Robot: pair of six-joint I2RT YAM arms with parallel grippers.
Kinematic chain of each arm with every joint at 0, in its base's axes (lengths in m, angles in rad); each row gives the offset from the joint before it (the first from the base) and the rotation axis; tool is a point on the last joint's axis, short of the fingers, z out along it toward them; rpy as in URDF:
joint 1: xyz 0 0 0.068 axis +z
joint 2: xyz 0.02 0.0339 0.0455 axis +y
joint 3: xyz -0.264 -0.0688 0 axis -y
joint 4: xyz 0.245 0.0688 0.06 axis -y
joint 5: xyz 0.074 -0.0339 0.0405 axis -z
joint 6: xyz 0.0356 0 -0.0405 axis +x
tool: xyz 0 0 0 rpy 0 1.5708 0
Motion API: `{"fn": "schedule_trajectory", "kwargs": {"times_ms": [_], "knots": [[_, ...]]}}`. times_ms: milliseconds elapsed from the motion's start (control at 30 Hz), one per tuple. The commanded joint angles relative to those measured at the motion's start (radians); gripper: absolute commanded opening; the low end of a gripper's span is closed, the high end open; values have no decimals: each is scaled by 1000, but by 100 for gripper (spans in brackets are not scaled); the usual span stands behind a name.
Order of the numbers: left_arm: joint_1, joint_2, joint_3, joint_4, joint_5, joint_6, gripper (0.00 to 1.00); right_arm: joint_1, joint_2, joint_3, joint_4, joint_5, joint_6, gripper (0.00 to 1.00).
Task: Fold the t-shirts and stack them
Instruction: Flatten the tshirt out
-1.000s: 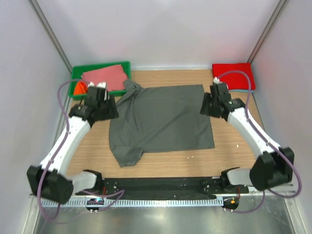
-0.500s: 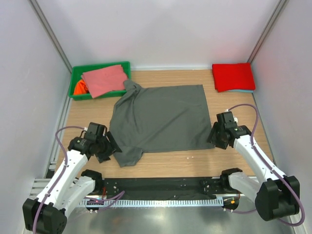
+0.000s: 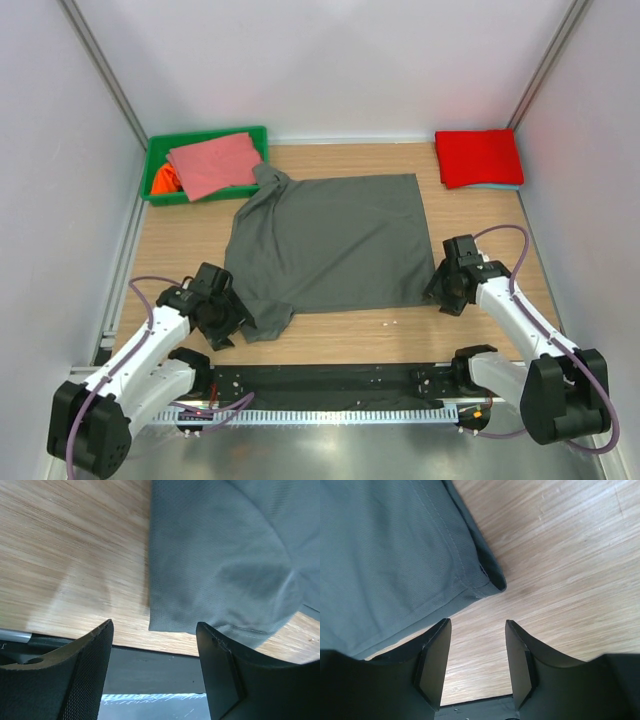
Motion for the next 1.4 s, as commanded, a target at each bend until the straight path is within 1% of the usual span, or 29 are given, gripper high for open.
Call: {"fn": "schedule_trajectory", "kwargs": {"times_ms": [0, 200, 267, 300, 333, 367, 433, 467, 500, 533, 567, 600, 667, 700, 733, 800, 833, 867, 900, 967, 1000, 1033, 1067, 1167, 1233, 1267, 1367], "knots": [[-20, 8, -31, 64, -8, -51, 68, -6, 7, -17, 51, 2, 50, 53], [-24, 43, -67, 119, -19, -47, 66, -4, 30, -27, 84, 25, 56, 52], [-24, 69, -80, 157, -12, -51, 62, -4, 42, -30, 94, 34, 54, 52], [-24, 76, -84, 201, -6, -56, 56, -4, 50, -30, 102, 38, 53, 51], [-24, 79, -82, 223, 0, -56, 36, -4, 54, -27, 104, 37, 42, 50], [-24, 85, -73, 243, 12, -45, 27, -4, 59, -22, 104, 38, 37, 50], [-23, 96, -44, 278, 3, -27, 21, -4, 51, -13, 97, 49, 25, 50], [-24, 106, -6, 298, -3, 2, 18, -4, 48, -8, 94, 55, 22, 49], [-23, 141, 14, 344, -2, 17, 13, -4, 42, -2, 93, 64, 16, 49], [-24, 175, 39, 364, 7, 28, 2, -6, 42, 1, 90, 68, 10, 49], [-24, 209, 112, 380, 20, 37, 0, -6, 42, 6, 88, 68, 7, 49], [-26, 299, 152, 392, 58, 72, 0, -4, 48, 12, 84, 68, 2, 49], [-33, 384, 255, 383, 75, 115, 0, -4, 57, 16, 85, 63, -9, 49], [-38, 431, 353, 366, 78, 148, 2, -6, 64, 22, 85, 63, -13, 49], [-38, 508, 401, 357, 77, 165, 7, -4, 71, 27, 90, 68, -18, 49], [-37, 585, 514, 302, 61, 203, 10, -4, 79, 39, 93, 75, -30, 49], [-38, 632, 594, 300, 61, 244, 20, -4, 84, 45, 93, 77, -32, 49], [-38, 646, 631, 291, 63, 258, 29, -4, 88, 50, 90, 81, -38, 49], [-38, 655, 681, 238, 78, 290, 42, -6, 90, 58, 91, 81, -44, 49], [-40, 624, 673, 216, 90, 314, 48, -4, 85, 65, 85, 81, -50, 49], [-41, 591, 651, 206, 86, 314, 54, -4, 82, 65, 84, 84, -55, 49], [-41, 538, 592, 214, 81, 323, 57, -6, 79, 67, 84, 84, -56, 49], [-41, 513, 566, 228, 78, 324, 59, -4, 73, 65, 87, 78, -58, 49], [-40, 484, 498, 245, 90, 343, 60, -4, 74, 65, 94, 77, -64, 49], [-33, 502, 481, 263, 113, 346, 57, -4, 77, 61, 102, 75, -72, 49], [-30, 514, 466, 300, 151, 356, 56, -6, 79, 61, 104, 75, -72, 49], [-7, 594, 464, 320, 159, 375, 46, -4, 91, 62, 110, 65, -79, 49]]}}
